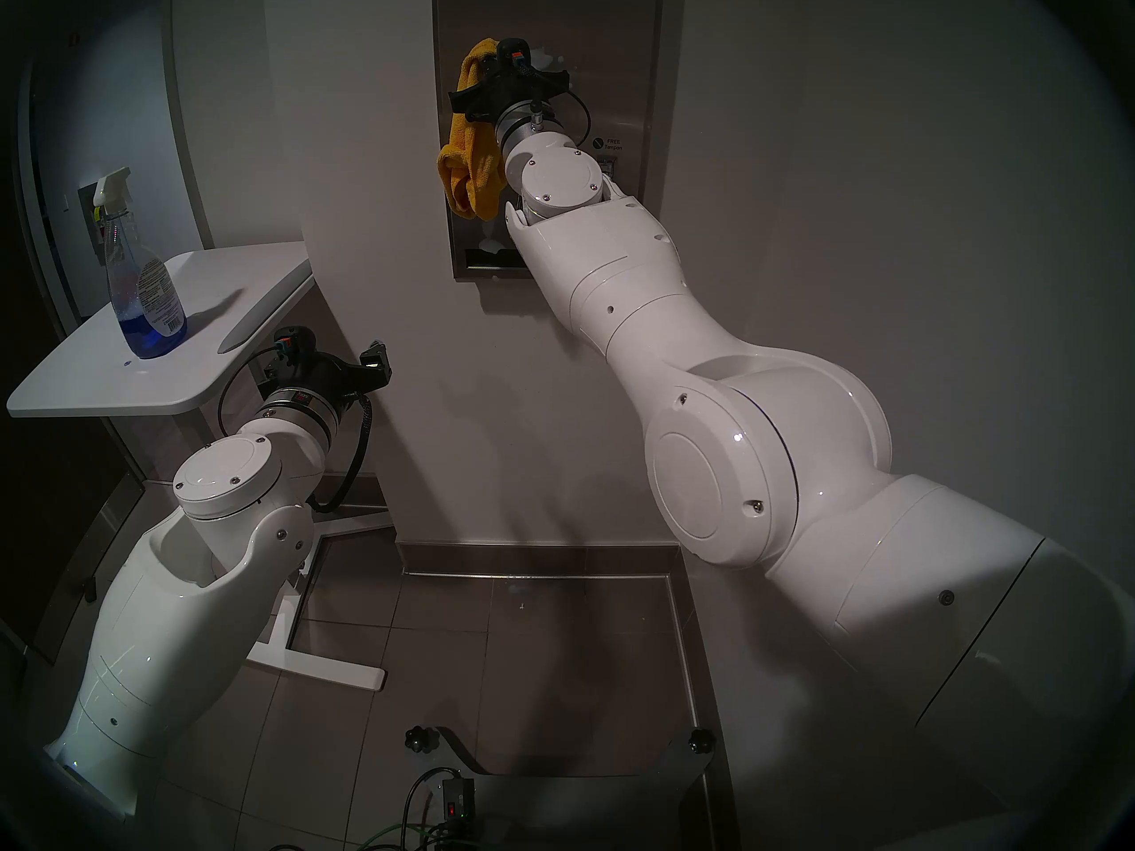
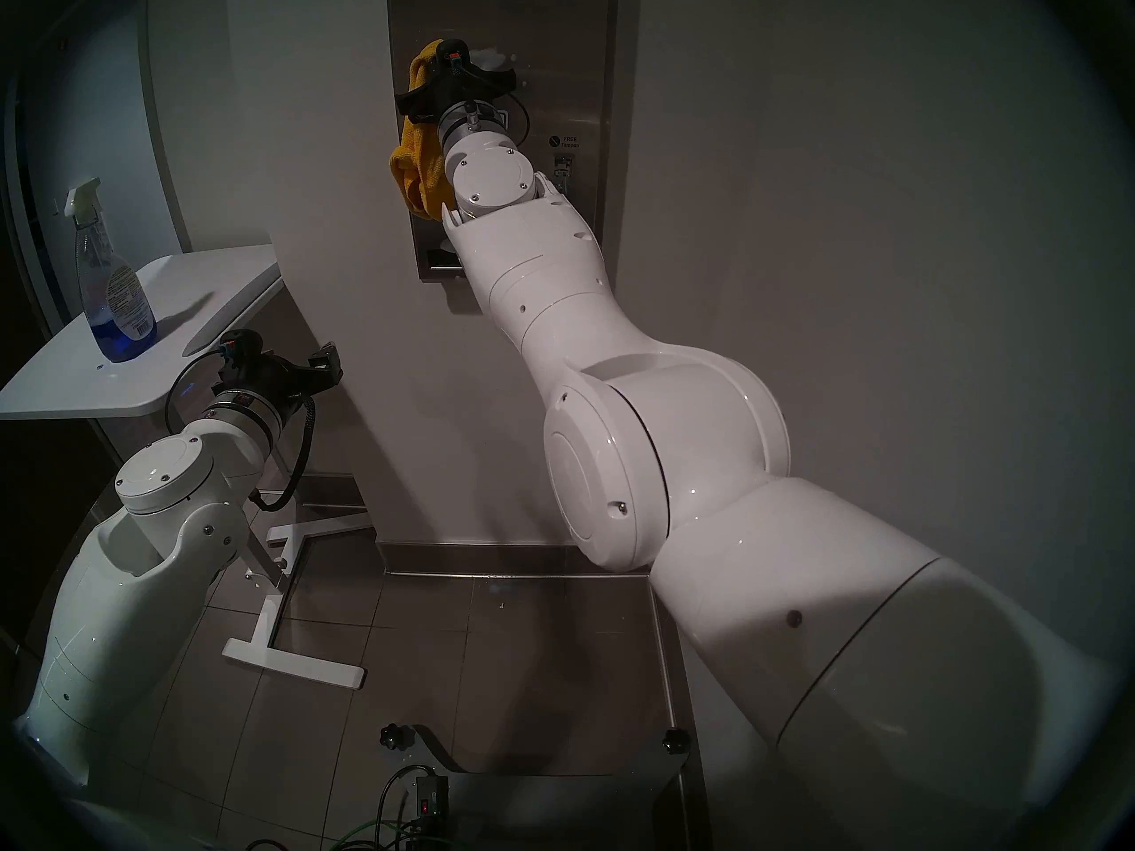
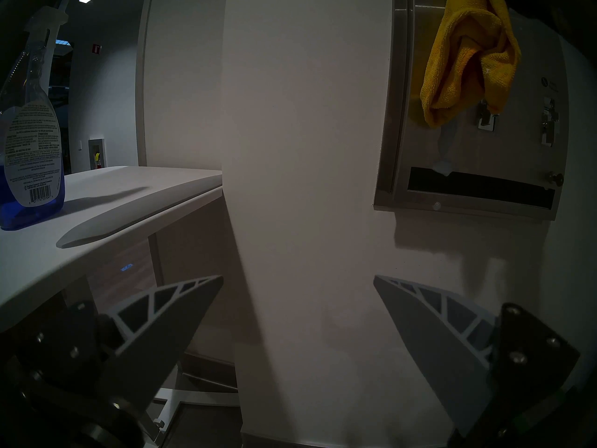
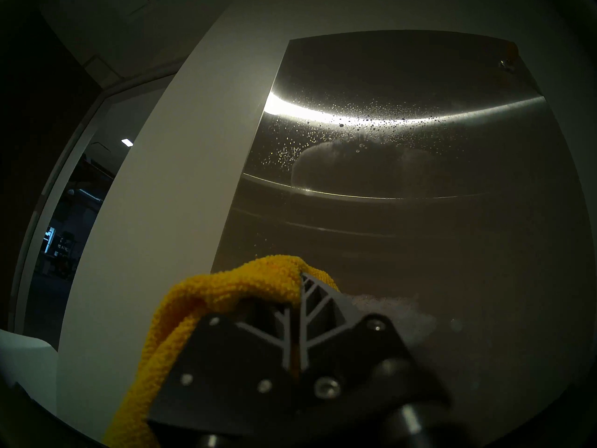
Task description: Pick up the cloth and wipe the surface
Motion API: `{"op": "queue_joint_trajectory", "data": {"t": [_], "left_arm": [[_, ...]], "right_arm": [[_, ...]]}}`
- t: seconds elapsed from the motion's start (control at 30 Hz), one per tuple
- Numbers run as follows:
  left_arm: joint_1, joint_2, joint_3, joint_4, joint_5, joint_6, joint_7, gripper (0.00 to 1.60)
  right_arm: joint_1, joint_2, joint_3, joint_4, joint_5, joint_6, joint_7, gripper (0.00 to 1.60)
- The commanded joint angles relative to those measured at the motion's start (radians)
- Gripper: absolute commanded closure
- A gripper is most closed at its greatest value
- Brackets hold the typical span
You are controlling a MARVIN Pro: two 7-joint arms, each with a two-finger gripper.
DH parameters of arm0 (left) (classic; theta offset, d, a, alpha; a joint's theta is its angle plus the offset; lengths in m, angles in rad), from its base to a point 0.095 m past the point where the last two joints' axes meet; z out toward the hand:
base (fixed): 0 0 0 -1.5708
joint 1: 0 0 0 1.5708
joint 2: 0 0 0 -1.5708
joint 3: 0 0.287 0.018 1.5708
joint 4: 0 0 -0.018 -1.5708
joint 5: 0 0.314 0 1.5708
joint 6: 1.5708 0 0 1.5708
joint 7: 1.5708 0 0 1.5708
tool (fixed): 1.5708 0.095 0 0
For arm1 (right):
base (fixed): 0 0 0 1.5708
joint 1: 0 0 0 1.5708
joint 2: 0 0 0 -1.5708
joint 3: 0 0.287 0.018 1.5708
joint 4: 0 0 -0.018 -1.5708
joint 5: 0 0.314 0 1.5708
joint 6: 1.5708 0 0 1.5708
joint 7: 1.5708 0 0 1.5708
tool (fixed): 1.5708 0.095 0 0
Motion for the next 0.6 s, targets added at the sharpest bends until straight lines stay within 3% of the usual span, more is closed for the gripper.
{"op": "queue_joint_trajectory", "data": {"t": [0.0, 0.57], "left_arm": [[-0.022, 0.003, -0.011, -0.02, 0.003, -0.007, -0.001, 0.0], [-0.025, 0.007, -0.01, -0.021, 0.003, -0.008, 0.001, 0.0]], "right_arm": [[0.093, 0.042, -0.001, 0.001, -0.022, 0.003, -0.017, 1.6], [0.152, 0.134, -0.003, 0.071, -0.062, 0.011, -0.048, 1.6]]}}
